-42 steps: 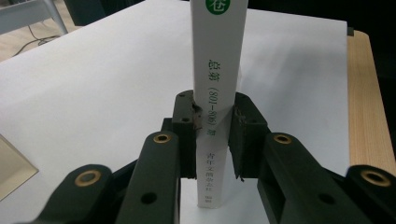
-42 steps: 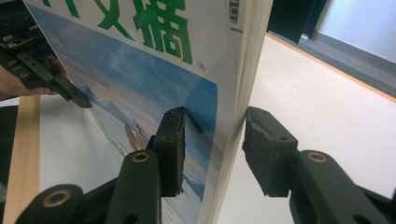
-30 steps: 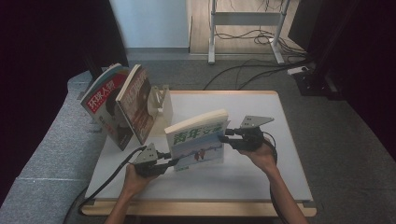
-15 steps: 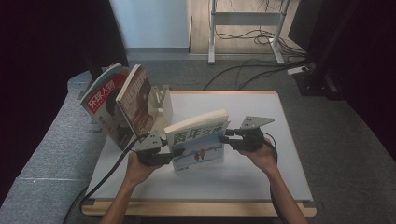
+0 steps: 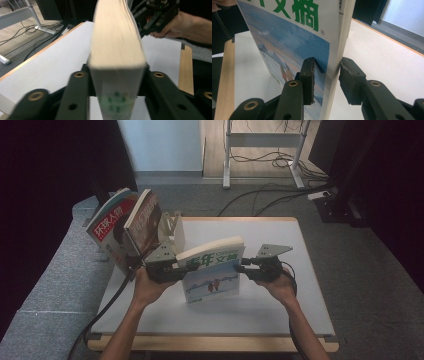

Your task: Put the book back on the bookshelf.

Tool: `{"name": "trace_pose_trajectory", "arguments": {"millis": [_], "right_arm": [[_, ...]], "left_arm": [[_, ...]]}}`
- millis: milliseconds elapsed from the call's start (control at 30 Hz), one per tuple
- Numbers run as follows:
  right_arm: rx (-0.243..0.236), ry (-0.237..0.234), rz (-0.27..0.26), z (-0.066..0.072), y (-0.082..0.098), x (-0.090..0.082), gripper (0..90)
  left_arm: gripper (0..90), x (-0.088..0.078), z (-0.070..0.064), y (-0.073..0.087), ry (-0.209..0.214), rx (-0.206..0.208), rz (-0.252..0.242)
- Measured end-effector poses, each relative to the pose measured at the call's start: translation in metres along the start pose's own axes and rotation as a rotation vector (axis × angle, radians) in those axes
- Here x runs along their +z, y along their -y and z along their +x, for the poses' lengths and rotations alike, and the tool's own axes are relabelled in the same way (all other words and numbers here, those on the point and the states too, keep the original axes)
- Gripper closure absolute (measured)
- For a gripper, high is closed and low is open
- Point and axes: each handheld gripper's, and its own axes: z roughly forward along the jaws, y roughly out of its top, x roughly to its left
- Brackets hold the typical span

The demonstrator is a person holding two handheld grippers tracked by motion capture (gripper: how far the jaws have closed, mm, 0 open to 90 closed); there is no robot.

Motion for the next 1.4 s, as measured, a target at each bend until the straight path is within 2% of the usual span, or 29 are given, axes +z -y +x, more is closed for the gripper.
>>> {"name": "trace_pose_trajectory", "arguments": {"millis": [267, 400, 567, 733, 967, 1267, 1400], "right_arm": [[-0.003, -0.002, 0.005, -0.001, 0.000, 0.000, 63.5], [0.007, 0.022, 0.012, -0.001, 0.003, -0.003, 60.6], [0.026, 0.075, 0.036, -0.005, 0.011, -0.008, 53.4], [0.063, 0.154, 0.054, -0.013, 0.022, -0.017, 43.3], [0.083, 0.238, 0.125, -0.020, 0.044, -0.027, 30.1], [0.166, 0.310, 0.162, -0.027, 0.081, -0.033, 19.1], [0.194, 0.338, 0.180, -0.029, 0.095, -0.035, 13.5]], "left_arm": [[73.2, -0.001, 0.000, -0.002, 0.016, -0.002, 0.014], [73.4, -0.001, 0.000, -0.003, 0.026, 0.004, 0.023], [73.4, -0.001, 0.001, -0.003, 0.032, 0.008, 0.027], [73.3, -0.001, 0.000, -0.004, 0.030, 0.009, 0.031], [73.3, -0.001, 0.001, -0.004, 0.030, 0.003, 0.037], [73.4, -0.001, 0.000, -0.008, 0.034, 0.008, 0.071], [73.5, 0.000, 0.002, -0.009, 0.020, -0.017, 0.073]]}}
